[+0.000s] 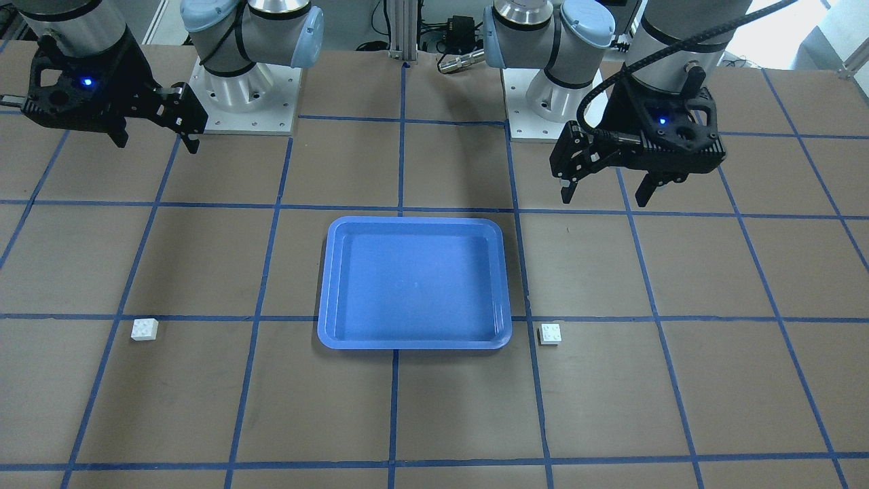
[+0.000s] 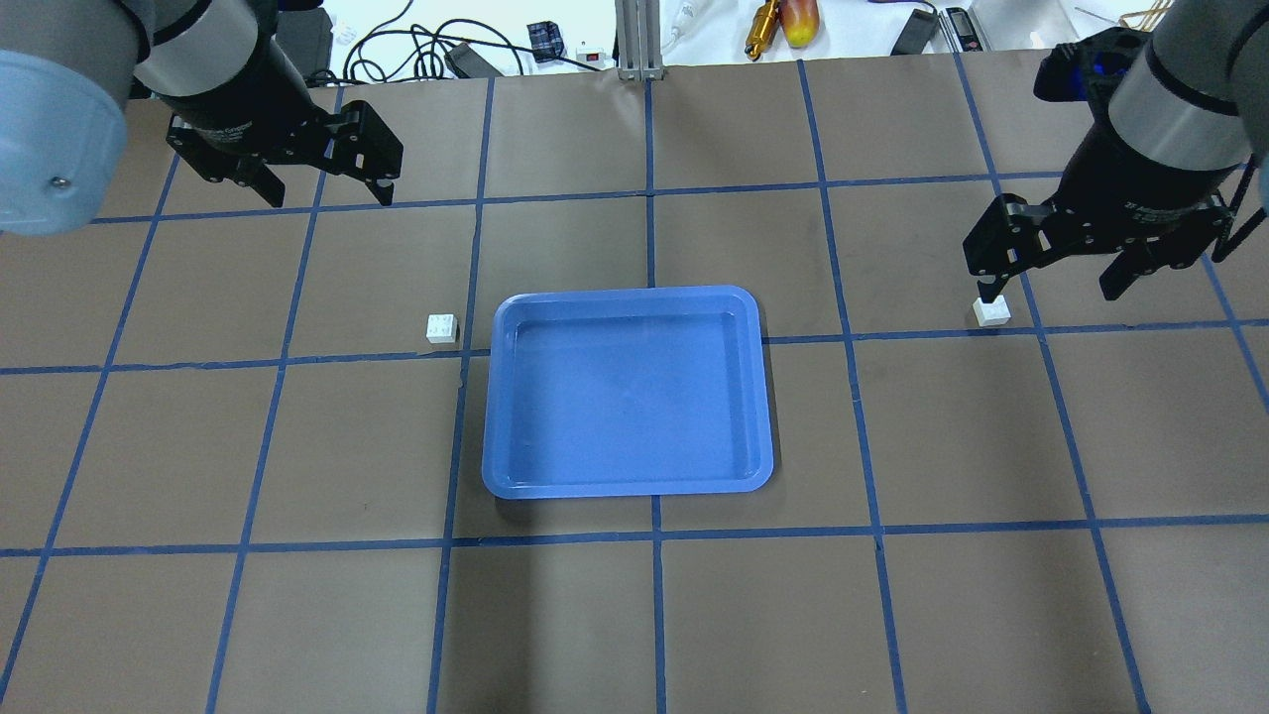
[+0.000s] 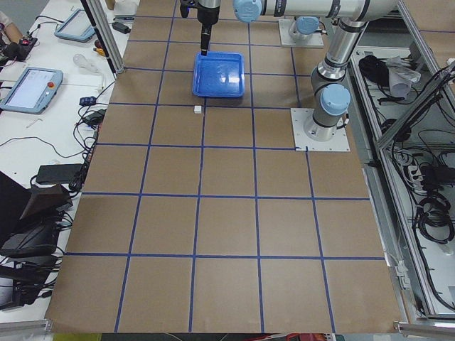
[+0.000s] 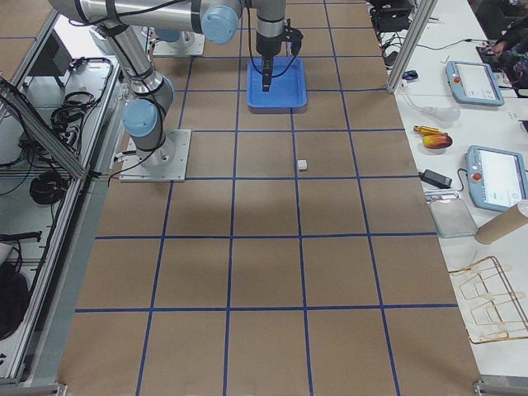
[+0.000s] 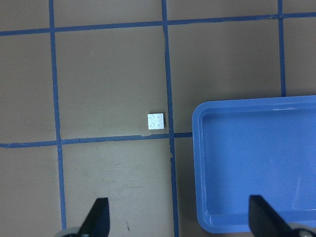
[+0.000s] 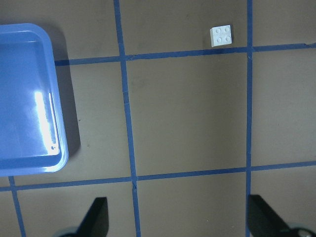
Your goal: Assemble white blocks and place on blue tray
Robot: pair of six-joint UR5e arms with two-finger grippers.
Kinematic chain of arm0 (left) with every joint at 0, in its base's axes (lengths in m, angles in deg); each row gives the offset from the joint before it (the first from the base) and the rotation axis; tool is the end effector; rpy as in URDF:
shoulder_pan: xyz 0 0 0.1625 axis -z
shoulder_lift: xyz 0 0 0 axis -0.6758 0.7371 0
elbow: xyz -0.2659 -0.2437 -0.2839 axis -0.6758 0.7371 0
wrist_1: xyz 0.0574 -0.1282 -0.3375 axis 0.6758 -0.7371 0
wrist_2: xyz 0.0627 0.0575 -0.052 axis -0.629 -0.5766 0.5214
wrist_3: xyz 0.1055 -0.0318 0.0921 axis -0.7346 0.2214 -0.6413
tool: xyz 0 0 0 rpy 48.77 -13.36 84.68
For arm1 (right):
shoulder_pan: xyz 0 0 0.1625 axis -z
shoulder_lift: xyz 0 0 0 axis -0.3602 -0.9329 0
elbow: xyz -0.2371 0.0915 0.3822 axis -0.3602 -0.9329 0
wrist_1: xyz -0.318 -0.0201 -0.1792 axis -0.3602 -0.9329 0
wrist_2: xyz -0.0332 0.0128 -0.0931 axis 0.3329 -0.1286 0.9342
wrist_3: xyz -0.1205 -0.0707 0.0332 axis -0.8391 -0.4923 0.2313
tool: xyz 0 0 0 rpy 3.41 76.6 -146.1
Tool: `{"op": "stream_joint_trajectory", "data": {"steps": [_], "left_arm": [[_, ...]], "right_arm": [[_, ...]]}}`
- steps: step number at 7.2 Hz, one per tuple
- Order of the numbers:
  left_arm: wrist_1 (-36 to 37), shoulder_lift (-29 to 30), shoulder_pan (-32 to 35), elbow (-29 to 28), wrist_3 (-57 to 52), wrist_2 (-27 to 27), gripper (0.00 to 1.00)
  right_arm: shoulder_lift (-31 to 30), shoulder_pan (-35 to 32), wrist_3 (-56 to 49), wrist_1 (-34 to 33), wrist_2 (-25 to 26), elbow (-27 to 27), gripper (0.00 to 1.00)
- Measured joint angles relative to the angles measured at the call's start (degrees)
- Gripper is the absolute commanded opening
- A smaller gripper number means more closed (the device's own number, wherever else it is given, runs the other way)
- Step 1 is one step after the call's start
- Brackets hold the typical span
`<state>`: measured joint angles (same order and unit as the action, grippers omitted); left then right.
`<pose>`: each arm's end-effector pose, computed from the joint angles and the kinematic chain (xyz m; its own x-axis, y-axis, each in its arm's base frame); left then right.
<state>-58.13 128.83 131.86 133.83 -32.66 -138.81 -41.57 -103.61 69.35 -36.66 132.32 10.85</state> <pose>-0.1277 -0.4651 0.4918 -0.9992 0.0403 -0.0085 0.0411 0.9900 -0.1353 0.0788 -0.3858 0.4644 -0.9973 0.0668 0.0315 0.0678 0.9972 0.0319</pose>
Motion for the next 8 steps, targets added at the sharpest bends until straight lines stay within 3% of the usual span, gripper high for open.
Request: {"op": "stream_joint_trajectory", "data": {"steps": [4,8], "left_arm": [[-0.01,-0.23,-0.01,0.37,0.0,0.05,1.0],[-0.01,-0.19,-0.05,0.48,0.0,0.07,1.0]], "right_arm": [[1.82,-5.97,7.62,-2.69,-0.17,-0.5,1.0],[0.81,-5.97,7.88,-2.82,-1.83,-0.34,1.0]]}}
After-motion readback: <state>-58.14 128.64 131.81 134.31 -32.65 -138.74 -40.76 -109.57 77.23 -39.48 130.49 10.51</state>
